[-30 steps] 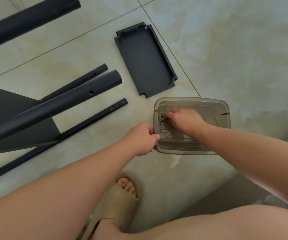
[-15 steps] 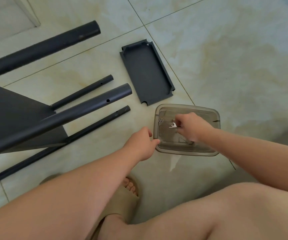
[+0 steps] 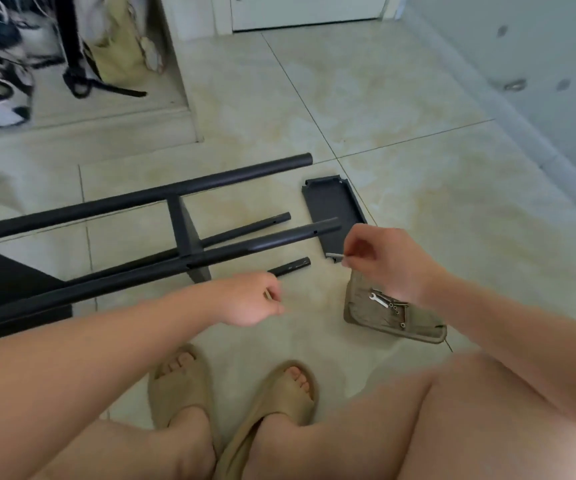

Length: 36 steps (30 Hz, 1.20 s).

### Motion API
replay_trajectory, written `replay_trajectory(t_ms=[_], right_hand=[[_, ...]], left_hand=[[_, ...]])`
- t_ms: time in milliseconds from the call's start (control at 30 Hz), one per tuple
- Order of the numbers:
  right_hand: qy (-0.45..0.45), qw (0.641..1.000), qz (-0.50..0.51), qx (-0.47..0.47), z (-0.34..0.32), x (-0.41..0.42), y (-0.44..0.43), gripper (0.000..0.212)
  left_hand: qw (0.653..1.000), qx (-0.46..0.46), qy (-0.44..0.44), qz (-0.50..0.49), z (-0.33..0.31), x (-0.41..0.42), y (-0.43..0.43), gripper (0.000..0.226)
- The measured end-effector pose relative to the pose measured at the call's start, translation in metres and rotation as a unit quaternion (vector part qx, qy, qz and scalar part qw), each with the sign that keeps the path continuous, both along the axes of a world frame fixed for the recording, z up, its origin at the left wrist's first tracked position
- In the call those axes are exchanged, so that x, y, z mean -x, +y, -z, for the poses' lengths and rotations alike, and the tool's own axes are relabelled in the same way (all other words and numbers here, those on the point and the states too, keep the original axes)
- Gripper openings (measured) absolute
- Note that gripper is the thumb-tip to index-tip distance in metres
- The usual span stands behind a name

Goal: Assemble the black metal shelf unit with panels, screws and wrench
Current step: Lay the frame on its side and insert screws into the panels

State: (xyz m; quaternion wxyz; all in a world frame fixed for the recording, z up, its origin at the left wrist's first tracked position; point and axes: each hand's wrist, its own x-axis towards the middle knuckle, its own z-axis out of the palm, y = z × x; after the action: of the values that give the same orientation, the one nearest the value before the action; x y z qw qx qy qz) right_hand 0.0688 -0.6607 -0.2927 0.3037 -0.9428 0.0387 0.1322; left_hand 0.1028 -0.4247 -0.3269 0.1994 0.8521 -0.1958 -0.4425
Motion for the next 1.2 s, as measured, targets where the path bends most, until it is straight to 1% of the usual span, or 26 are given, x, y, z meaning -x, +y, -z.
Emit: replay_trajectory(t_ms=[100,167,233,367,467,567,700,800,900,1067,1200], right_hand=[[-0.01,0.997,0.02,-0.07,-0.017,0.015,0.062,0.016],[-0.003,0.995,0.028,-0.097,-0.023,0.021,0.098,0.014],[-0.004,0.993,0.041,-0.11,-0.029,0.022,0.125,0.014],[-0.004,0.99,0.061,-0.128,-0.03,0.014,0.162,0.015],[0.014,0.982,0.09,-0.165,-0.016,0.006,0.18,0.012],[0.042,0.973,0.129,-0.187,0.002,-0.002,0.193,0.009],[0.061,0.977,0.107,-0.172,0.015,-0.016,0.207,0.005],[0.063,0.975,0.114,-0.178,0.022,-0.027,0.212,0.005],[0.059,0.98,0.099,-0.162,0.028,-0.034,0.216,0.006],[0.067,0.982,0.107,-0.141,0.037,-0.038,0.212,0.009],[0.071,0.982,0.109,-0.135,0.04,-0.035,0.211,0.008]], left_hand=[[1.0,-0.013,-0.026,0.006,-0.032,-0.008,0.055,0.022],[0.999,-0.014,-0.041,-0.029,-0.047,-0.013,0.088,0.017],[0.995,-0.013,-0.06,-0.084,-0.054,-0.019,0.114,0.018],[0.974,-0.012,-0.113,-0.198,-0.041,-0.04,0.145,0.024],[0.96,-0.014,-0.119,-0.253,-0.018,-0.055,0.157,0.028],[0.959,0.004,-0.097,-0.268,0.002,-0.065,0.163,0.027],[0.966,0.014,-0.049,-0.252,0.024,-0.079,0.167,0.035],[0.966,0.035,0.0,-0.255,0.033,-0.087,0.159,0.047],[0.965,0.051,0.002,-0.257,0.039,-0.089,0.144,0.049],[0.965,0.069,0.048,-0.249,0.046,-0.085,0.136,0.043],[0.966,0.06,0.026,-0.249,0.047,-0.083,0.134,0.046]])
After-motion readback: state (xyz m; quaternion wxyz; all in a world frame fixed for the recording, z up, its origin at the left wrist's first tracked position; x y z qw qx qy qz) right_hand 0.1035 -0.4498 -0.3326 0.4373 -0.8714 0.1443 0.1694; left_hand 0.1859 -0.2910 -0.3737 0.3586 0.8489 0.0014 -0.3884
